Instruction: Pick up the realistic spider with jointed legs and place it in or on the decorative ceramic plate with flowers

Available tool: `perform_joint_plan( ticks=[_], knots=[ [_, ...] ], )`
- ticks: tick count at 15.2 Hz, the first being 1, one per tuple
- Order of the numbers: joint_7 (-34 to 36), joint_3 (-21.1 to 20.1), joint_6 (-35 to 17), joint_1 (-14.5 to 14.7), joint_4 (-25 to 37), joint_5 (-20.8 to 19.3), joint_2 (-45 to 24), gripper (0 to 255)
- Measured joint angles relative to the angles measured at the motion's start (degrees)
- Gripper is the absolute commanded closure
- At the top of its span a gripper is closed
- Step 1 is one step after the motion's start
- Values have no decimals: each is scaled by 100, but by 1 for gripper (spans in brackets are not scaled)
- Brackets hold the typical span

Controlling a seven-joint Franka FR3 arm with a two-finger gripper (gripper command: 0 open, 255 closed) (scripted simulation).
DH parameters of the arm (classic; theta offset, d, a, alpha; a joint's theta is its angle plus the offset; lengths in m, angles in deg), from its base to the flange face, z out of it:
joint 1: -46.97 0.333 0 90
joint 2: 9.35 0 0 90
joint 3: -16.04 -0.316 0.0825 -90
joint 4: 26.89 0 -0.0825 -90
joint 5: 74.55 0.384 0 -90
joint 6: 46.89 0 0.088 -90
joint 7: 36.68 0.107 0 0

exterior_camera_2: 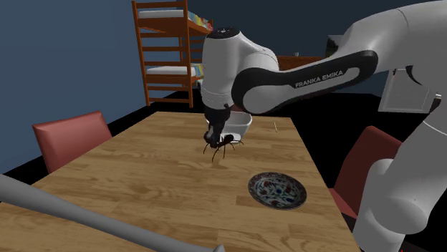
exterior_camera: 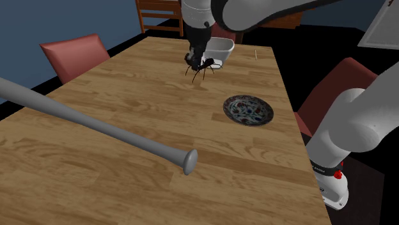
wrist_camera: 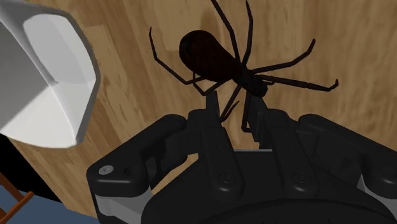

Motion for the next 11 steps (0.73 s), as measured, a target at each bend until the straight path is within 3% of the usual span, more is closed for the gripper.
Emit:
perform_joint_plan(
  ticks=[11],
  knots=[
    [-233,275,621,740,-1841,767,2540,255]
  ],
)
